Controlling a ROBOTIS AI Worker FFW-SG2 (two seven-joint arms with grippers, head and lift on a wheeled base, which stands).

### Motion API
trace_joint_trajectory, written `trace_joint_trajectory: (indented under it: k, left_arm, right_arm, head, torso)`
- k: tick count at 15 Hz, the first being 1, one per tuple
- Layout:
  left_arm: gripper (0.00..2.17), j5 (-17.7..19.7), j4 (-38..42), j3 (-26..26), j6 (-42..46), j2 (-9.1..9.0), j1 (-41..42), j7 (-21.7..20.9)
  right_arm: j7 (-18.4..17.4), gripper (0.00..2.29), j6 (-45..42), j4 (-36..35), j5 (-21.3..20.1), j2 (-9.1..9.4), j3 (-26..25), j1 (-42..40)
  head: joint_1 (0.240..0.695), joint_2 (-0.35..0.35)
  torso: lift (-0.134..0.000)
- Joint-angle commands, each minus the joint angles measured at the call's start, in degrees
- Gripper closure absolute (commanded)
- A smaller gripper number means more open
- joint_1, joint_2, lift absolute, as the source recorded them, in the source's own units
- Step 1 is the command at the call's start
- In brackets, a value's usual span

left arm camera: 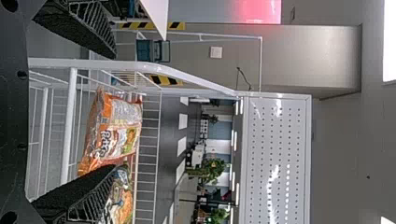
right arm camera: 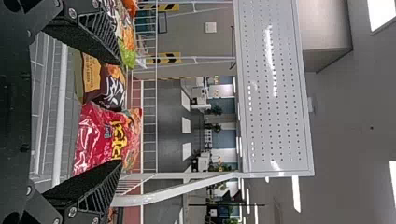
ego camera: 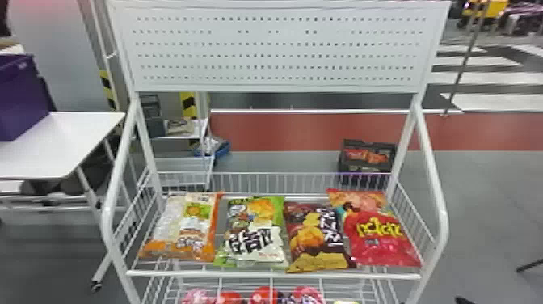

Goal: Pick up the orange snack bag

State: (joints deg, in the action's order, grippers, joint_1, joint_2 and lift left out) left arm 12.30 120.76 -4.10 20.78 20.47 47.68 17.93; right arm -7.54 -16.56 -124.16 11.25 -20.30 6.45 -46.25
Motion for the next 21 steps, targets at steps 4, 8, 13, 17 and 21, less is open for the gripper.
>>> trace_joint_trajectory:
  k: [4, 8, 13, 17, 21]
  left_arm:
    - [0.04, 0.00, 0.00, -0.03, 0.35, 0.18, -0.05, 0.00]
    - [0.04, 0.00, 0.09, -0.03, 0.53, 0.27, 0.04, 0.00]
    - [0.05, 0.09, -2.20, -1.87, 0.35, 0.53, -3.30, -1.23]
    - [0.09, 0.53, -7.91, -6.27, -2.81, 0.45, -13.40, -1.14]
    - [0.09, 1.50, -13.36, -10.57, -10.02, 0.01, -23.51, -0.97]
  right_arm:
    - [-0.02, 0.14, 0.00, 0.23, 0.00, 0.08, 0.23, 0.37]
    - [-0.02, 0.14, 0.00, 0.23, 0.00, 0.17, 0.23, 0.37]
    - [-0.02, 0.14, 0.18, 0.23, -0.44, 0.87, 0.32, 0.10]
    - [-0.02, 0.14, 0.18, 0.23, -1.32, 1.40, 0.59, -0.16]
    - [-0.02, 0.14, 0.18, 0.41, -1.67, 2.02, 0.59, -0.16]
  head:
    - [0.499, 0.000]
    - [0.499, 0.000]
    - [0.499, 0.000]
    - [0.499, 0.000]
    - [0.499, 0.000]
  torso:
    - [0.000]
    - [0.000]
    - [0.000]
    - [0.000]
    - [0.000]
